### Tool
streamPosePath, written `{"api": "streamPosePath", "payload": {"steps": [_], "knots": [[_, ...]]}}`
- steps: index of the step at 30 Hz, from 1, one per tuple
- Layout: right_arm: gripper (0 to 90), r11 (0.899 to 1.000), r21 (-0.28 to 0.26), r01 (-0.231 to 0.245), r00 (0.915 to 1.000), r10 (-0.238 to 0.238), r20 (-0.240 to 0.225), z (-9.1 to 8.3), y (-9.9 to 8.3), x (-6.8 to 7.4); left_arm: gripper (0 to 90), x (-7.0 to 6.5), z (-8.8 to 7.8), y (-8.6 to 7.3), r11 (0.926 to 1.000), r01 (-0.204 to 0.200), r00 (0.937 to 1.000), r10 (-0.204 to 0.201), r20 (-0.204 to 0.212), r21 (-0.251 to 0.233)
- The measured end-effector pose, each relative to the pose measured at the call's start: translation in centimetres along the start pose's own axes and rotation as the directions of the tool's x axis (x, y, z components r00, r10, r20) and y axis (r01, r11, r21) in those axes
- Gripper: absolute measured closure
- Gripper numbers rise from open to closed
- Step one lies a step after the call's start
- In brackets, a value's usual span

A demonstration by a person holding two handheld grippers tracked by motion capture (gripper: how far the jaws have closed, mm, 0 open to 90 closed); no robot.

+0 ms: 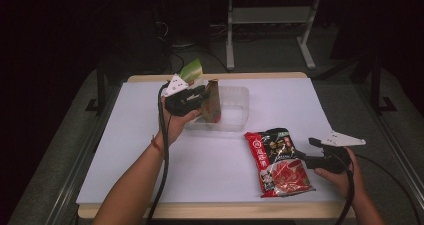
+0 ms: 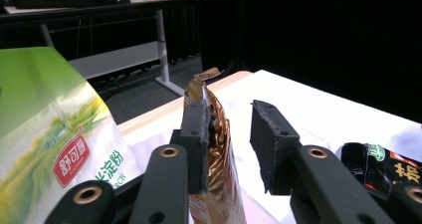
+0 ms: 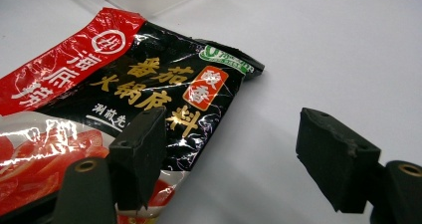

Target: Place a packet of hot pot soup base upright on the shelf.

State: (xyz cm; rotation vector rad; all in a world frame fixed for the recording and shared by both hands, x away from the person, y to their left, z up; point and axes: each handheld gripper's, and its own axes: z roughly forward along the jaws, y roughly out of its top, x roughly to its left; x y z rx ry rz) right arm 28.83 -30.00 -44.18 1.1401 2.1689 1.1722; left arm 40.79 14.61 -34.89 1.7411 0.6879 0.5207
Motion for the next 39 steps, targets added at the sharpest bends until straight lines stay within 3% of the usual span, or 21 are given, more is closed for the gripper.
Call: {"api": "streamPosePath", "payload": {"steps": [15,23,27,31,34,39], "knots": [[27.1,1.0,0.007,0.005,0.9999,-0.005,-0.011,0.0,0.0,0.1,55.0,-1.2,-3.2,-0.5,0.9958,-0.091,0.9946,0.091,0.049,0.002],[26.6,1.0,0.028,0.01,0.9991,-0.009,-0.04,0.2,0.1,0.5,50.0,-2.4,-5.5,-2.3,0.993,-0.117,0.9881,0.115,0.102,0.017],[25.2,0.999,0.047,0.013,0.9968,-0.009,-0.079,0.5,0.1,0.8,47.8,-2.9,-6.2,-3.3,0.9918,-0.122,0.9846,0.116,0.13,0.038],[22.5,0.995,0.097,0.019,0.9907,-0.006,-0.136,1.0,0.1,1.2,42.5,-3.5,-6.1,-4.5,0.9886,-0.127,0.9778,0.111,0.178,0.082],[21.2,0.992,0.123,0.009,0.9825,0.014,-0.186,1.3,0.1,1.5,39.0,-4.1,-5.7,-5.6,0.985,-0.128,0.9687,0.1,0.227,0.115],[14.3,0.984,0.173,-0.028,0.9676,0.07,-0.243,1.9,-0.1,1.6,33.6,-5.1,-4.0,-7.0,0.969,-0.136,0.9479,0.066,0.312,0.206]]}}
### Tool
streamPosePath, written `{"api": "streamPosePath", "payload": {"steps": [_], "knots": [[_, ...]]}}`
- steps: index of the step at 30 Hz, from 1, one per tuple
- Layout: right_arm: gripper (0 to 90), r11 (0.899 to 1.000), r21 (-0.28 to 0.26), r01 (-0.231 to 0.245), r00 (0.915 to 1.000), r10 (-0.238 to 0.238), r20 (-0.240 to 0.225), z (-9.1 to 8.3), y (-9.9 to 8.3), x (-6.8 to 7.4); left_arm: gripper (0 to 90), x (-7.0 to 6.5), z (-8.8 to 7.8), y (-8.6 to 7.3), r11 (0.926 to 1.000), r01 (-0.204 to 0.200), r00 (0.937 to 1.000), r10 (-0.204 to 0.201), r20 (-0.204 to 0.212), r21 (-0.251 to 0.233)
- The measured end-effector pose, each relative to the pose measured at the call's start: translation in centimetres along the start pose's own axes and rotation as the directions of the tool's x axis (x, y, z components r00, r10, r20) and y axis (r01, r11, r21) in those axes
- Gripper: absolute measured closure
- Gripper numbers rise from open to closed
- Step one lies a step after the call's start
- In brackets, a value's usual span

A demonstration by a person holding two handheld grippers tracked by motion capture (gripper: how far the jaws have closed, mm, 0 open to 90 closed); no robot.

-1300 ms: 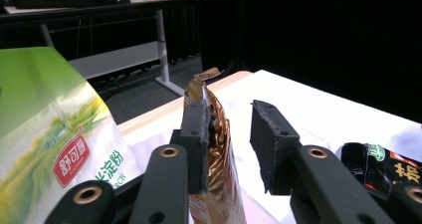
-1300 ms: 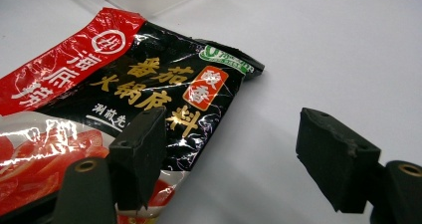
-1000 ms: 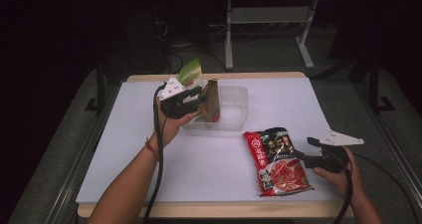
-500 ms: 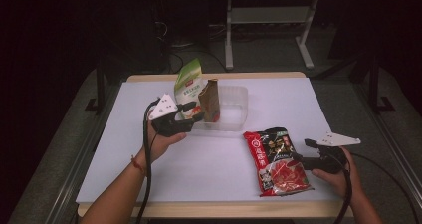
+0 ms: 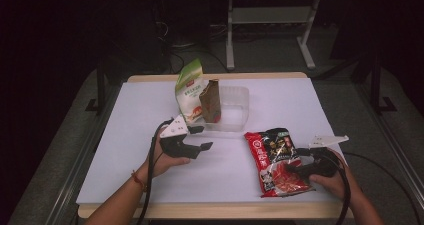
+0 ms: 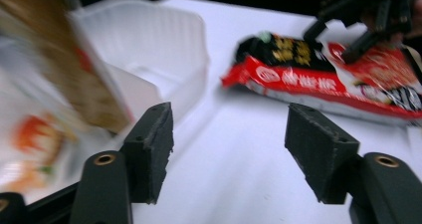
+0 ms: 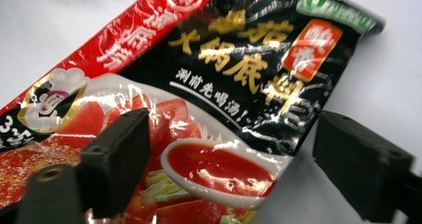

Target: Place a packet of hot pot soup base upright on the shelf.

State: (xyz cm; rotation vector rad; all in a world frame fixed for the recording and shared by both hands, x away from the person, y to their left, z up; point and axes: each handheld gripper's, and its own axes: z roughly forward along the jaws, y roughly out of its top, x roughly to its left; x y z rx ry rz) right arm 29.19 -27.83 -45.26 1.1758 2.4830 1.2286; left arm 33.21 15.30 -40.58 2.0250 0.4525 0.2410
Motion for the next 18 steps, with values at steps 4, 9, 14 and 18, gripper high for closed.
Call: {"api": "streamPosePath", "payload": {"steps": [4,9,14,18], "knots": [[13.2,0.999,0.022,-0.025,0.9986,0.026,-0.046,0.5,-0.1,0.0,29.9,-0.1,1.7,-0.5,0.9979,0.047,0.9969,-0.049,0.062,0.045],[13.5,0.999,0.032,-0.01,0.9993,0.011,-0.036,0.9,0.2,0.5,28.3,-0.3,4.0,-0.6,0.9915,0.09,0.9862,-0.102,0.131,0.094],[15.1,0.999,0.034,-0.003,0.9993,0.004,-0.037,1.2,0.4,0.9,27.3,-0.7,6.1,-0.5,0.9848,0.118,0.972,-0.141,0.188,0.127],[15.6,0.999,0.035,0.002,0.9993,-0.001,-0.037,1.4,0.5,1.3,25.8,-1.0,7.7,-0.4,0.9771,0.147,0.9628,-0.177,0.204,0.153]]}}
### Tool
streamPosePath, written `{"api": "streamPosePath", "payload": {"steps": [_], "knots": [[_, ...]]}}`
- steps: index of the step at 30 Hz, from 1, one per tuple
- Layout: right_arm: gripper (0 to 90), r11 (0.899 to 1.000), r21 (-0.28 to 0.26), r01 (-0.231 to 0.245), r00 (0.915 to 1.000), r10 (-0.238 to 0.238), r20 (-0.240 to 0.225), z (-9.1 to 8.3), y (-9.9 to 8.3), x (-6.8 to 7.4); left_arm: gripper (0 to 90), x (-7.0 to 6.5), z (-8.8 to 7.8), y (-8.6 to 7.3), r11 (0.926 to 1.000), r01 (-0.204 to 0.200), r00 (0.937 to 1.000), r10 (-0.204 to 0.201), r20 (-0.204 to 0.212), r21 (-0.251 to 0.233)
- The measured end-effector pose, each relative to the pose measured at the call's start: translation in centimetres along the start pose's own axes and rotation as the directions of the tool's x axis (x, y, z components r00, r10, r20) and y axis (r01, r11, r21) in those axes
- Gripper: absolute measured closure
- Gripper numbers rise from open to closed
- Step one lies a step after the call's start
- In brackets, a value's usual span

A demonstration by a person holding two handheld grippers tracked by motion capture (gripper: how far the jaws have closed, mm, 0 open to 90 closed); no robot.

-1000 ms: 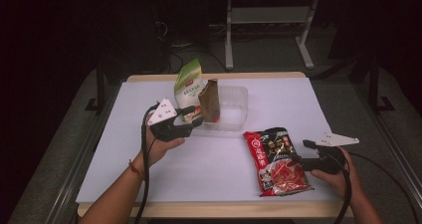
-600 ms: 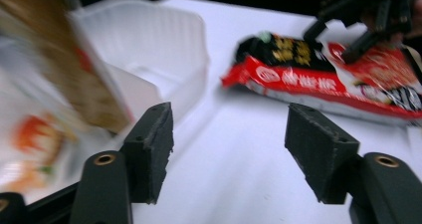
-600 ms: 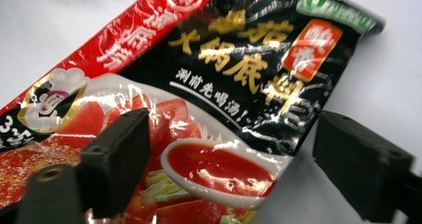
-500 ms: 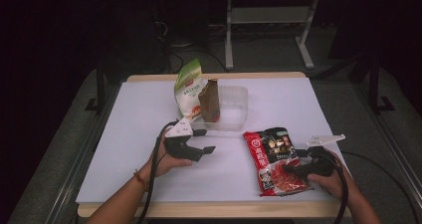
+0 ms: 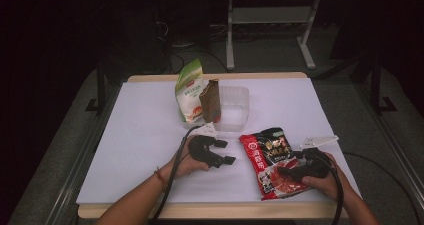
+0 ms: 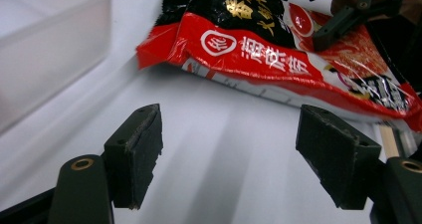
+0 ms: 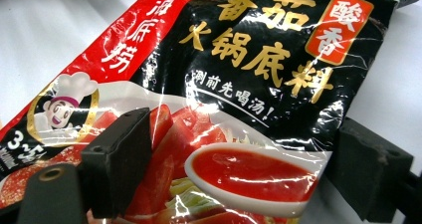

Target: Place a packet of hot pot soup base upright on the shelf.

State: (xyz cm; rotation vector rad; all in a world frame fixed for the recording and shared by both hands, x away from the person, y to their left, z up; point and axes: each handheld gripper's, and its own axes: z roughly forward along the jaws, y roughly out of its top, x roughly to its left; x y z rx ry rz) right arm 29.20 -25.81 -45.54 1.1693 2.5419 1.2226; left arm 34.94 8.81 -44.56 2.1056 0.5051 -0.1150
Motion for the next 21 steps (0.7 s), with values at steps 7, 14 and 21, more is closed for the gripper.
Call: {"api": "streamPosePath", "payload": {"steps": [7,14,21], "knots": [[17.6,1.0,0.0,0.022,0.9997,-0.022,-0.009,0.4,0.2,0.5,24.7,0.0,2.5,0.6,0.998,0.063,0.9978,-0.063,0.018,0.004],[19.4,0.999,-0.01,0.034,0.9993,-0.034,-0.018,0.5,0.1,0.7,20.0,0.3,3.5,0.7,0.9933,0.116,0.9924,-0.116,0.042,0.006],[19.9,0.999,-0.015,0.046,0.9987,-0.046,-0.022,0.7,0.2,0.8,20.3,0.4,3.5,0.7,0.99,0.141,0.9879,-0.14,0.066,-0.006]]}}
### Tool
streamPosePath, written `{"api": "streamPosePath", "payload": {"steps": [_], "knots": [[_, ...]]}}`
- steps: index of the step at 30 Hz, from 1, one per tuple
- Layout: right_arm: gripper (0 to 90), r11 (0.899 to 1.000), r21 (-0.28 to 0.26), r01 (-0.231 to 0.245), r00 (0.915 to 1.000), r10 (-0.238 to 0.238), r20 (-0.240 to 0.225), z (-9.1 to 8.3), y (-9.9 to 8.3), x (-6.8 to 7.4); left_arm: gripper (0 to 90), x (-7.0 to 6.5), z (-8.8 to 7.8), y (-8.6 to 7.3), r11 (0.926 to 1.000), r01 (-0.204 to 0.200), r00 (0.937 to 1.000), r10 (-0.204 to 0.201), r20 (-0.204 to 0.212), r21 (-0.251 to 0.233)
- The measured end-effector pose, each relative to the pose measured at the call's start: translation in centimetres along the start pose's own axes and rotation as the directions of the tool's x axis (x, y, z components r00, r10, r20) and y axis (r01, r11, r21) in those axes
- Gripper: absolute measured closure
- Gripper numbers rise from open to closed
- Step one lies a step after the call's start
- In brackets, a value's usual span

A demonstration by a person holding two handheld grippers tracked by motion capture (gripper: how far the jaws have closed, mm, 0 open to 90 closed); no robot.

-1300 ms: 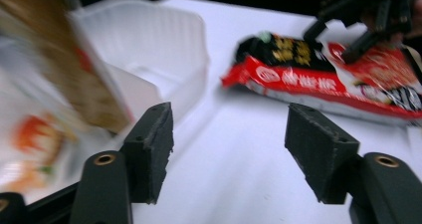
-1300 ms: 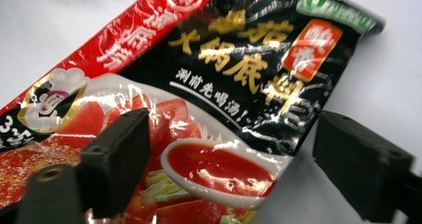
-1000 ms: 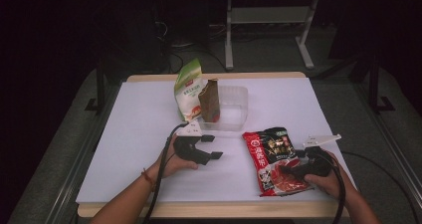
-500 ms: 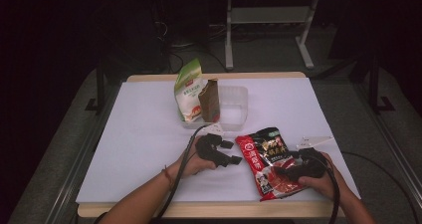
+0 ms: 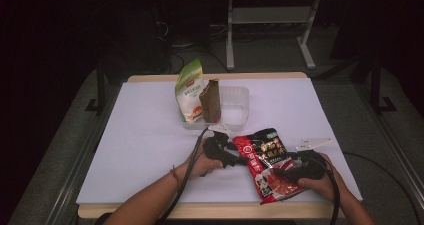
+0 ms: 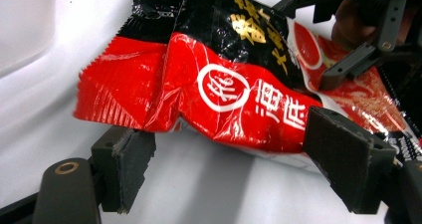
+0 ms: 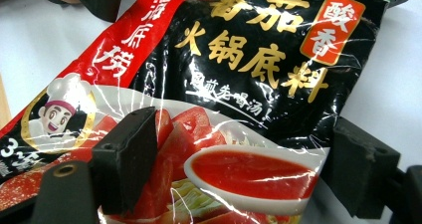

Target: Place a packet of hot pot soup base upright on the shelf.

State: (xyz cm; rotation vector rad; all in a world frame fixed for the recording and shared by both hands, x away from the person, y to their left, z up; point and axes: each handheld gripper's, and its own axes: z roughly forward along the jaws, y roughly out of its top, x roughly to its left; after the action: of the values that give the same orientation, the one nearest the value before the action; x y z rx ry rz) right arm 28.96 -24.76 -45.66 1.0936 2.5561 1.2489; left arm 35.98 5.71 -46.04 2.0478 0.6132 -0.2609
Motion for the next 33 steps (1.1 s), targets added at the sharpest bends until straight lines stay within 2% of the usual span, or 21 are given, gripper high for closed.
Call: {"api": "streamPosePath", "payload": {"steps": [1,3,5,7,11,16,18,20,26,29,33], "knots": [[21.3,1.0,-0.004,0.004,1.0,-0.004,-0.002,0.0,0.0,0.1,21.5,0.0,0.1,0.0,1.0,-0.002,1.0,0.002,-0.005,-0.001],[22.2,1.0,-0.006,0.01,0.9999,-0.01,-0.011,0.2,0.1,0.2,22.5,0.0,0.2,0.1,0.9998,0.016,0.9998,-0.015,0.011,-0.013],[22.9,1.0,-0.004,0.026,0.9994,-0.026,-0.021,0.4,0.3,0.5,23.7,-0.1,0.5,0.3,0.9998,0.011,0.9999,-0.011,0.008,-0.016],[23.8,0.999,-0.003,0.042,0.9989,-0.042,-0.022,0.6,0.4,0.8,31.3,-0.3,0.8,0.5,0.9999,0.002,1.0,-0.002,0.006,-0.014],[26.5,0.998,-0.014,0.053,0.9984,-0.054,-0.017,0.5,0.5,1.1,37.2,-0.4,1.0,0.5,0.9998,-0.01,0.9999,0.01,-0.007,-0.016],[29.1,0.997,-0.037,0.065,0.9978,-0.065,-0.014,0.5,0.5,1.3,53.8,-0.4,0.5,0.5,0.9989,-0.014,0.9996,0.013,-0.024,-0.046],[30.1,0.996,-0.045,0.072,0.9974,-0.072,-0.007,0.4,0.6,1.4,58.3,-0.4,0.3,0.5,0.9985,-0.029,0.9987,0.027,-0.044,-0.046],[31.0,0.996,-0.057,0.071,0.9974,-0.071,-0.007,0.3,0.7,1.5,66.7,-0.4,0.1,0.5,0.9976,-0.027,0.9982,0.024,-0.055,-0.063],[31.2,0.994,-0.068,0.082,0.9965,-0.083,-0.01,0.3,0.8,1.8,82.1,-0.4,-0.5,0.5,0.9947,-0.039,0.9961,0.031,-0.083,-0.096],[31.0,0.994,-0.071,0.088,0.996,-0.089,-0.007,0.3,0.9,1.8,85.9,-0.7,-0.9,0.6,0.9925,-0.051,0.9951,0.041,-0.09,-0.111],[31.3,0.992,-0.082,0.094,0.9954,-0.095,-0.008,0.0,0.9,1.9,86.8,-1.3,-1.6,0.9,0.9881,-0.068,0.9944,0.056,-0.09,-0.138]]}}
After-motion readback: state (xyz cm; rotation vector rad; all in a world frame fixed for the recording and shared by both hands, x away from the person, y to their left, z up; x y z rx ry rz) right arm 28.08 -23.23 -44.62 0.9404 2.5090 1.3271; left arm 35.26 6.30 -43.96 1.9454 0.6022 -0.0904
